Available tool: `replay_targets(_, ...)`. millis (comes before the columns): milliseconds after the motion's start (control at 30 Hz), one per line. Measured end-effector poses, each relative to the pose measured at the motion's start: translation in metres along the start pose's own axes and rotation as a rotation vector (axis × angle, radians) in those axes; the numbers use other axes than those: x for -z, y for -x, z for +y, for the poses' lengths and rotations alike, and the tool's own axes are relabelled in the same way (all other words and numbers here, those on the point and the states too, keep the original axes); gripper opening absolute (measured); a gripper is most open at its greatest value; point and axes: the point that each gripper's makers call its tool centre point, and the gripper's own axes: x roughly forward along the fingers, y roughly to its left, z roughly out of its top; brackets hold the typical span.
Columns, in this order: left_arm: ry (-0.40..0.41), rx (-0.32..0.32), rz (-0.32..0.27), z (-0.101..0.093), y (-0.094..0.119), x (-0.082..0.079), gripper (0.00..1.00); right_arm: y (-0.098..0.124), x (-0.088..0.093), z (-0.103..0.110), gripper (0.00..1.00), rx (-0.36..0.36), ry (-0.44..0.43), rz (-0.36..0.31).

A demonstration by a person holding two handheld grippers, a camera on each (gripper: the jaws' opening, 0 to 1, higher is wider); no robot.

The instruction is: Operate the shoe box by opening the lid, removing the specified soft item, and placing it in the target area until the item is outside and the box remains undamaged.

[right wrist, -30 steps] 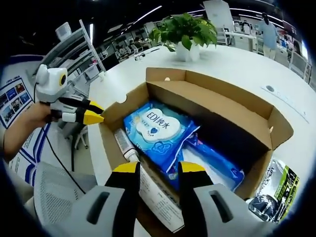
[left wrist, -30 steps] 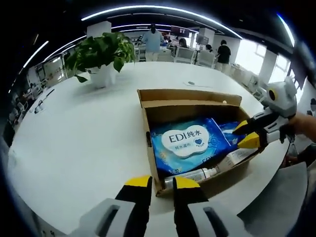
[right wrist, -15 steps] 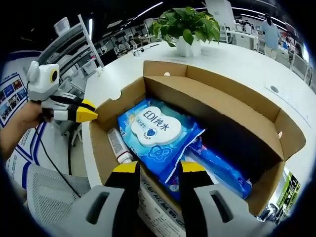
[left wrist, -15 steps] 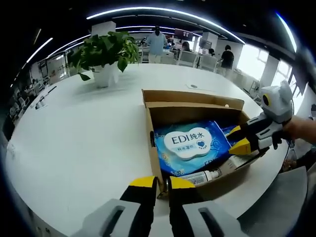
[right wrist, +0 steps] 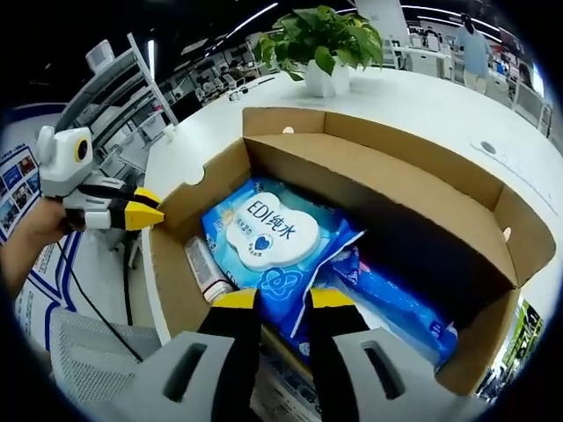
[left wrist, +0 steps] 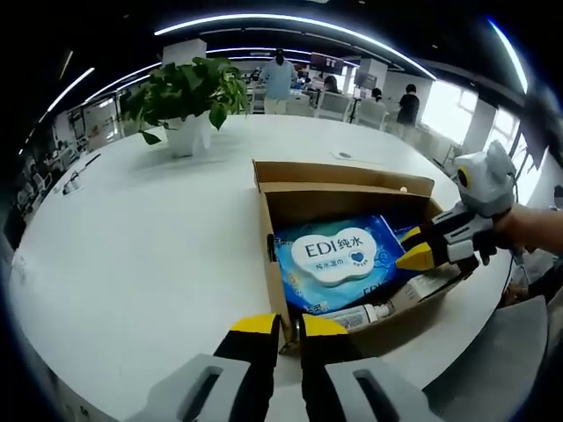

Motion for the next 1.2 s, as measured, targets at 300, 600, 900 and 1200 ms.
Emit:
replay_targets(300, -0.004, -0.006, -0.001, 0.000, -0.001, -0.001, 0.08, -0.003, 0.000, -0.006, 0.02, 0.016, 0.049, -0.005)
replay_targets(600, -0.009, -0.012, 0.005, 0.000, -0.003, -0.001, 0.07, 0.005, -0.005, 0.000, 0.01, 0.007, 0.037, -0.032)
replay_targets(900, -0.017, -0.015, 0.017, 0.000, -0.002, -0.001, 0.07, 0.025, -0.015, -0.001, 0.00, 0.025, 0.014, -0.093)
replay_targets(1200, -0.042, -0.015, 0.043, -0.002, -0.002, -0.001, 0.06, 0.045, -0.015, -0.011, 0.00, 0.058, -0.018, -0.133)
